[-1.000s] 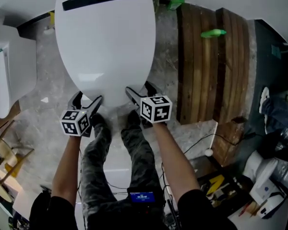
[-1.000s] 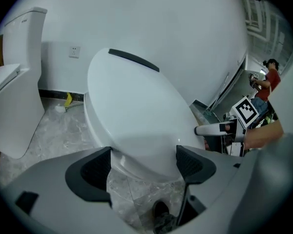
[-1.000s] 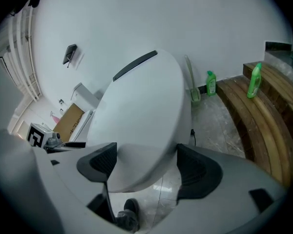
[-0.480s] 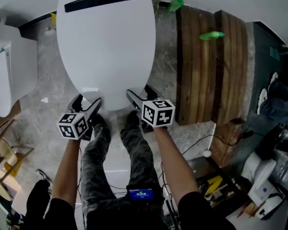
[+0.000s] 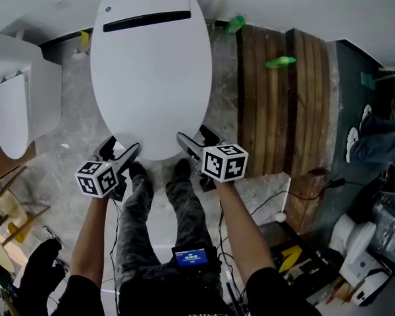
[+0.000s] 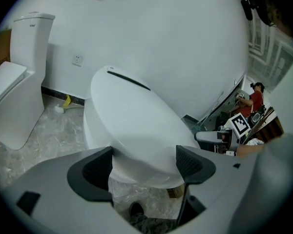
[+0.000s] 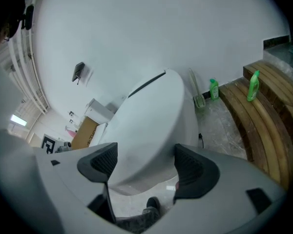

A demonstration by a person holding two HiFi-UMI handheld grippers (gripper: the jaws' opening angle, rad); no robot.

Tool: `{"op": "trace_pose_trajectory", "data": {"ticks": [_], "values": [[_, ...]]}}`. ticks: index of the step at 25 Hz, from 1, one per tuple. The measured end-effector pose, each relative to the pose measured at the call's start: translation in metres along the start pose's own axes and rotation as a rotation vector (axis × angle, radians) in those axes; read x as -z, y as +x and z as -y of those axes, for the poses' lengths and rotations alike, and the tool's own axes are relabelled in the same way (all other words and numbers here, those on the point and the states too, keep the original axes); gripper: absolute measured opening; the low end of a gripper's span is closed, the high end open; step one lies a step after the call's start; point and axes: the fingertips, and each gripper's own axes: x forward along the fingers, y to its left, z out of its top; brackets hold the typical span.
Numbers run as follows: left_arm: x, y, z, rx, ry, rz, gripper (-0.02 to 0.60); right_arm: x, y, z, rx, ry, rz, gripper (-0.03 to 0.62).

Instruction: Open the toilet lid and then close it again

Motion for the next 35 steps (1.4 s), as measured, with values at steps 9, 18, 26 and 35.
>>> {"op": "trace_pose_trajectory", "data": {"ticks": [9, 18, 26, 35], "values": [[-0.039, -0.036, 0.028, 0.017, -0.044, 0.042, 0.397, -0.036, -0.038, -0.035, -0.035, 0.048, 0.034, 0.364], [-0.085, -0.067, 0.052, 0.052, -0.093, 0.123, 0.397, -0.076, -0.069, -0.066, -0.103, 0.057, 0.080, 0.364], [-0.130, -0.093, 0.070, 0.099, -0.142, 0.198, 0.399, -0.115, -0.093, -0.092, -0.154, 0.042, 0.128, 0.362], [-0.190, -0.124, 0.089, 0.189, -0.195, 0.257, 0.399, -0.171, -0.121, -0.125, -0.239, 0.026, 0.203, 0.362]]}}
